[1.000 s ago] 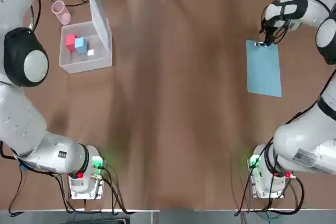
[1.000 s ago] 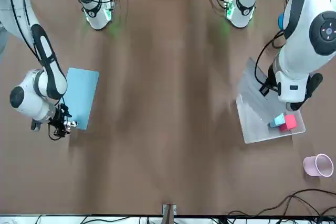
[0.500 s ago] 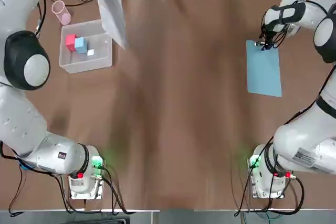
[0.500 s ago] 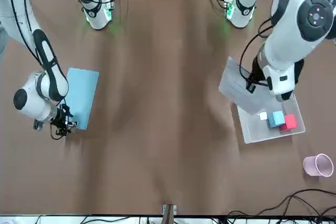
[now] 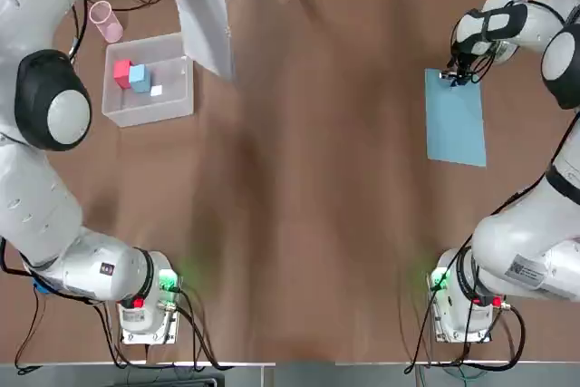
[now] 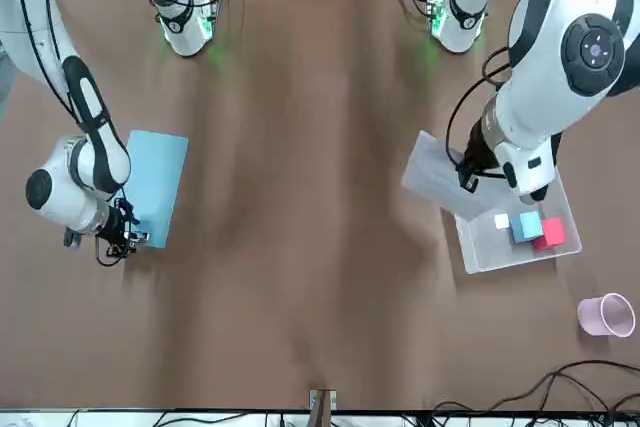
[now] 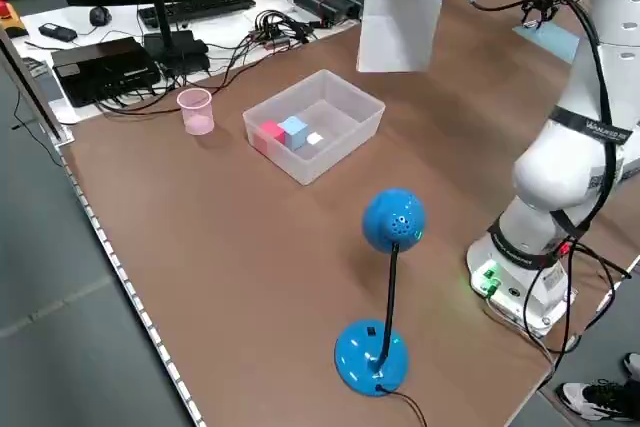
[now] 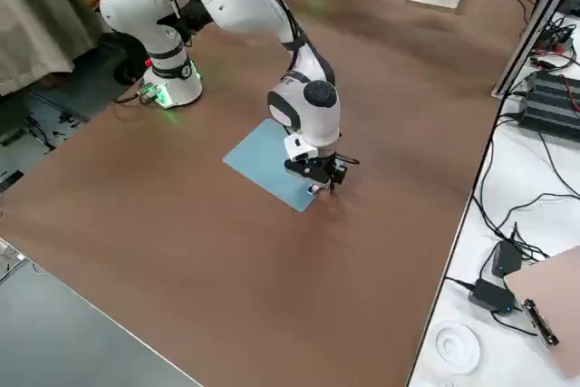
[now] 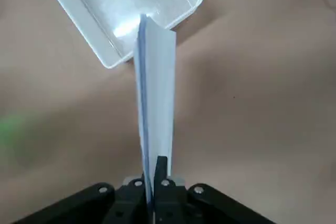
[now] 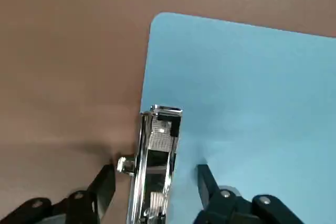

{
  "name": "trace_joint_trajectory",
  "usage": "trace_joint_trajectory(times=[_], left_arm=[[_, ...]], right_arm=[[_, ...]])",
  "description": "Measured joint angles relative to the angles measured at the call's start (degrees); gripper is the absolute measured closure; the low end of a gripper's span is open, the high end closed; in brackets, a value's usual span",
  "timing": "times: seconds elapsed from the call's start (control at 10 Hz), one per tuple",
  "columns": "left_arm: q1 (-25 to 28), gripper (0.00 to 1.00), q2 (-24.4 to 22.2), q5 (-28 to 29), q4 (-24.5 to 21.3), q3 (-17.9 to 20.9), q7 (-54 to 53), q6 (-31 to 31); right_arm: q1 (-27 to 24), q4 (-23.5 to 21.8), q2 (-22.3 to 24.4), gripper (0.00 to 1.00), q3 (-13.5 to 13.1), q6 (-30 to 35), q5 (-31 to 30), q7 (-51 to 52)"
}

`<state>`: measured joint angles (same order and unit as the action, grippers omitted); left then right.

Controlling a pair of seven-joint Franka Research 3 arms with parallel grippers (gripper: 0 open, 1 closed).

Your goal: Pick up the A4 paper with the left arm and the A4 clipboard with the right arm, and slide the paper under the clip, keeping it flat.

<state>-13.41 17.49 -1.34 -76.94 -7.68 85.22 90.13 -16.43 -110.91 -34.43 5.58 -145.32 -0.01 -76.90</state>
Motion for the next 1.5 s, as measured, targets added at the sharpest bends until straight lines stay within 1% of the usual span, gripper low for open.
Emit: trace_joint_trajectory(times=[0.3, 0.4, 0.6, 0.9, 1.0, 1.1, 1.2, 1.3, 1.5], left_arm=[[-0.73, 0.99, 0.64, -1.11, 0.0, -0.02, 6.51, 1.4], [-0.73, 0.99, 0.87, -1.67, 0.0, -0.01, 8.05, 1.68], [-0.74, 0.99, 1.19, -2.81, 0.0, -0.01, 12.77, 2.73], [-0.74, 0.99, 1.37, -2.86, 0.0, -0.01, 13.91, 3.14], [-0.74, 0.99, 1.4, -2.87, 0.0, -0.01, 13.92, 3.14], [-0.74, 0.99, 1.41, -2.87, 0.0, -0.01, 13.92, 3.14], [-0.74, 0.99, 1.41, -2.87, 0.0, -0.01, 13.92, 3.14], [-0.74, 0.99, 1.41, -2.87, 0.0, 0.0, 13.93, 3.15], [-0.71, 0.99, 1.41, -2.87, 0.0, 0.09, 13.95, 3.16]], right_arm=[[0.02, 0.14, 0.04, 0.5, 0.02, -0.48, -0.01, -0.11], [0.06, 0.25, 0.03, 0.6, 0.03, -0.71, -0.01, -0.26], [0.06, 0.27, 0.15, 0.67, 0.01, -0.77, -0.03, -1.08], [0.15, 0.29, 0.15, 0.68, 0.01, -0.78, -0.04, -2.5], [0.25, 0.31, 0.16, 0.7, 0.01, -0.78, -0.04, -3.28], [0.6, 0.36, 0.18, 0.77, 0.05, -0.8, -0.04, -4.48], [1.19, 0.38, 0.2, 0.93, 0.06, -0.79, -0.04, -6.04], [1.84, 0.39, 0.27, 0.96, 0.08, -0.75, -0.04, -7.56], [3.51, 0.88, 1.5, 0.96, 0.11, 1.43, -0.04, -9.69]])
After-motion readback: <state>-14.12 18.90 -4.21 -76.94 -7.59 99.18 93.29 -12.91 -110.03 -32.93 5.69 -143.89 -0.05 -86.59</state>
